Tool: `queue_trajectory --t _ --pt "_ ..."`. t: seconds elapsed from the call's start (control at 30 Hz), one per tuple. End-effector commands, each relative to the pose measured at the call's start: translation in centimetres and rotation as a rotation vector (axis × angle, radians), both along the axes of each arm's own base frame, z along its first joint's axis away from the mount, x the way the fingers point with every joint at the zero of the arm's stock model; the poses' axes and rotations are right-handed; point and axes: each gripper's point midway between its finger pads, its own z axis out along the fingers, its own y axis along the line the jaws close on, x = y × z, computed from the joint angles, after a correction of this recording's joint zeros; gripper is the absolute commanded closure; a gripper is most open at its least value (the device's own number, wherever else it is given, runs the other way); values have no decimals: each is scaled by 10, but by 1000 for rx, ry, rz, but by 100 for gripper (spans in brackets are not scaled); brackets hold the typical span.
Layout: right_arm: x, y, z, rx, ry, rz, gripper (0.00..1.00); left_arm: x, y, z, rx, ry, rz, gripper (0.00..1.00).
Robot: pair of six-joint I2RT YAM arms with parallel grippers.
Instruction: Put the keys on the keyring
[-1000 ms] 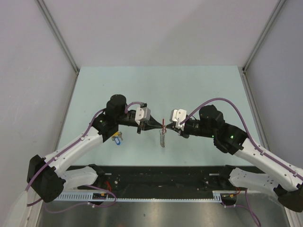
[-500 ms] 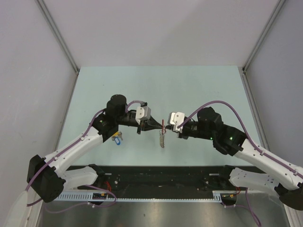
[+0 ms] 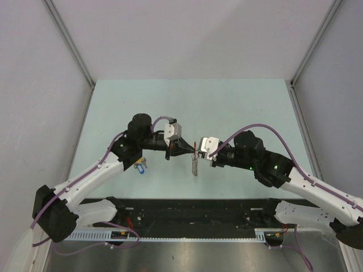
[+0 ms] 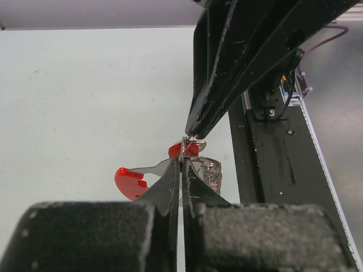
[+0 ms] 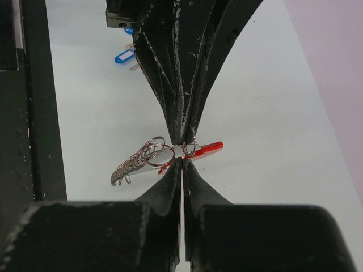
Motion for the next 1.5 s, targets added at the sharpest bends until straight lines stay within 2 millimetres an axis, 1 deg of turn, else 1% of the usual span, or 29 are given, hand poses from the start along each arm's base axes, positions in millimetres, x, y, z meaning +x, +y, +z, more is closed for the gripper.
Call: queue_trajectory --t 0.0,0.17,0.2,0.23,0.5,0.6,0.63,0.73,0.77,0.87,1.2,1.33,1.47 --pt "0 1 -2 -14 -3 -7 100 9 -4 25 -92 -29 63 100" --pt "3 1 -2 18 -3 -32 100 6 -2 30 -125 -18 71 100" --pt "5 1 2 35 -12 -45 100 5 -2 31 -132 -19 71 100" --pt "6 -1 -1 39 -4 -57 100 5 -2 33 -144 -25 71 100" --pt "8 1 -4 75 8 -75 100 -1 1 43 -206 -43 74 100" --pt "9 1 -2 97 5 -84 100 -2 0 42 -208 -46 59 100" --pt "9 1 1 107 0 -84 100 -3 0 41 -208 -21 59 100" --pt "11 2 5 128 -7 -92 94 -4 -1 40 -205 -14 47 100" --pt "10 2 6 135 -10 -89 91 -4 -2 39 -203 -12 46 100" --pt "12 3 6 136 -12 -93 84 -5 -1 40 -205 -17 41 100" --pt "11 5 16 168 -29 -78 83 -6 -3 39 -193 -12 29 100" --pt "10 7 20 185 -35 -69 80 -5 -2 38 -189 -13 32 100" --pt "9 8 20 185 -35 -63 80 -5 -3 36 -183 -5 30 100"
